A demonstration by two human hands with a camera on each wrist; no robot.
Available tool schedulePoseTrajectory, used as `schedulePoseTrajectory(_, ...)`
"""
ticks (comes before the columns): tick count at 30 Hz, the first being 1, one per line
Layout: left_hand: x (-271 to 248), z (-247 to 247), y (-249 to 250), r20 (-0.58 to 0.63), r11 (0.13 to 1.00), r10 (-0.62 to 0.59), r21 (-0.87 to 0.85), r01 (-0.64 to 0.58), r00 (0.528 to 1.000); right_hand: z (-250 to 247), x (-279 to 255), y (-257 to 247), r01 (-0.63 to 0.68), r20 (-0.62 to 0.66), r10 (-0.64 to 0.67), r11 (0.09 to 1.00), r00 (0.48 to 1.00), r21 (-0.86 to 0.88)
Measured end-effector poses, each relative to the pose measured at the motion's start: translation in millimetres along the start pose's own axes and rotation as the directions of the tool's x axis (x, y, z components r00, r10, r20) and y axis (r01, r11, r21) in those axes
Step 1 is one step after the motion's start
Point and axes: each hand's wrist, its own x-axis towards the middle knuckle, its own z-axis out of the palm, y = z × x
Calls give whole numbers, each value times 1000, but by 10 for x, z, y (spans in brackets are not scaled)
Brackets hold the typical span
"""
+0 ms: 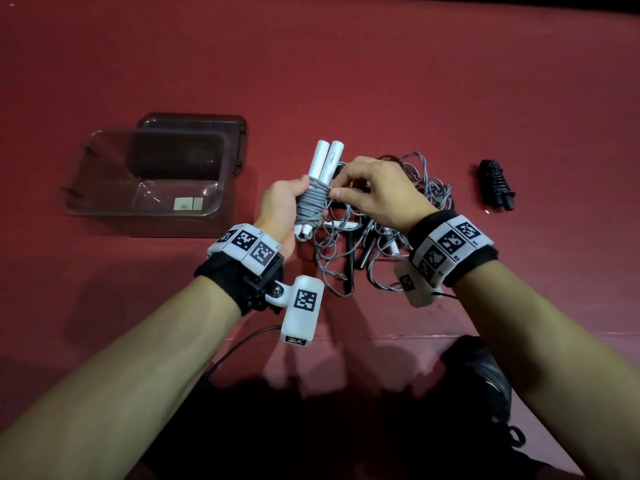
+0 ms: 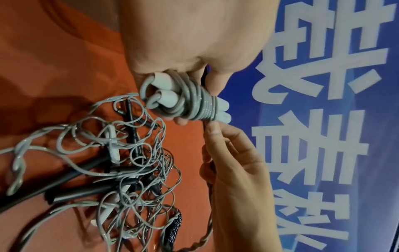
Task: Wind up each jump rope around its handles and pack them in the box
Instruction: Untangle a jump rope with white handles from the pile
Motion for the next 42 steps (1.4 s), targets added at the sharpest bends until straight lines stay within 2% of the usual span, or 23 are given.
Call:
schedulePoseTrajectory(2, -39, 2, 34, 13, 996, -66, -56, 67, 998, 20, -33, -9, -66, -24, 72, 980, 997, 186)
schedulePoseTrajectory(4, -72, 13, 93, 74, 993, -85, -73, 90, 994, 49, -78, -46, -136, -21, 162, 887, 987, 441)
schedulePoseTrajectory(6, -108, 36, 156, 163, 987, -99, -107, 118, 982, 84, -104, -71, -128, -52, 208, 761, 977, 636)
schedulePoseTrajectory(7, -121, 51, 183, 191, 982, -104, -134, 131, 976, 101, -105, -78, -102, -100, 221, 746, 970, 659)
schedulePoseTrajectory(9, -131, 71, 216, 209, 975, -95, -178, 133, 973, 132, -96, -87, -51, -223, 188, 860, 957, 507)
schedulePoseTrajectory(11, -127, 63, 214, 191, 975, -76, -191, 113, 979, 166, -82, -103, -53, -281, 99, 985, 955, 164)
schedulePoseTrajectory(12, -121, 52, 201, 183, 976, -71, -191, 106, 981, 180, -71, -108, -77, -275, 81, 997, 958, 28)
schedulePoseTrajectory(14, -130, 33, 190, 183, 976, -67, -191, 102, 981, 176, -44, -155, -95, -216, 93, 995, 972, -1)
schedulePoseTrajectory(16, -134, 12, 187, 195, 973, -78, -197, 117, 978, 152, -29, -207, -88, -100, 109, 976, 989, 199)
schedulePoseTrajectory(18, -148, -20, 213, 232, 966, -95, -212, 146, 968, 122, -14, -268, -96, -10, 111, 896, 994, 433)
schedulePoseTrajectory(20, -151, -47, 252, 287, 963, -118, -200, 180, 951, 83, -13, -322, -178, 66, 175, 766, 982, 617)
schedulePoseTrajectory(22, -154, -57, 274, 347, 959, -180, -148, 243, 920, 21, -30, -303, -279, 177, 218, 681, 960, 677)
schedulePoseTrajectory(24, -172, -61, 285, 399, 940, -248, -122, 320, 883, -29, -60, -284, -315, 261, 184, 666, 948, 676)
schedulePoseTrajectory(26, -214, -35, 284, 435, 926, -284, -107, 362, 854, -31, -75, -286, -306, 237, 194, 621, 952, 722)
schedulePoseTrajectory(27, -202, -5, 262, 408, 937, -276, -86, 338, 870, -27, -77, -293, -291, 188, 231, 601, 955, 744)
schedulePoseTrajectory(29, -131, 73, 205, 279, 979, -168, -62, 192, 946, 2, -66, -284, -257, 77, 305, 614, 949, 746)
schedulePoseTrajectory(30, -77, 103, 170, 181, 996, -57, -57, 68, 982, 28, -56, -275, -253, 35, 337, 631, 941, 733)
schedulePoseTrajectory(32, -15, 108, 139, 33, 985, 168, 33, -169, 985, 62, -29, -257, -260, -28, 402, 644, 915, 720)
schedulePoseTrajectory(33, -22, 97, 137, 32, 969, 229, 90, -231, 973, 69, -17, -242, -266, -51, 436, 632, 898, 728)
schedulePoseTrajectory(35, -38, 58, 131, 145, 919, 302, 220, -328, 942, 50, 5, -219, -285, -73, 497, 605, 865, 743)
schedulePoseTrajectory(38, -18, -7, 112, 281, 759, 352, 473, -448, 893, 43, 3, -212, -346, -58, 548, 603, 834, 718)
schedulePoseTrajectory(40, 5, -26, 94, 285, 776, 296, 484, -404, 912, 69, -19, -203, -351, -82, 541, 646, 837, 678)
schedulePoseTrajectory(42, 44, -36, 48, 256, 880, 240, 351, -321, 936, 84, -29, -180, -340, -146, 478, 778, 866, 528)
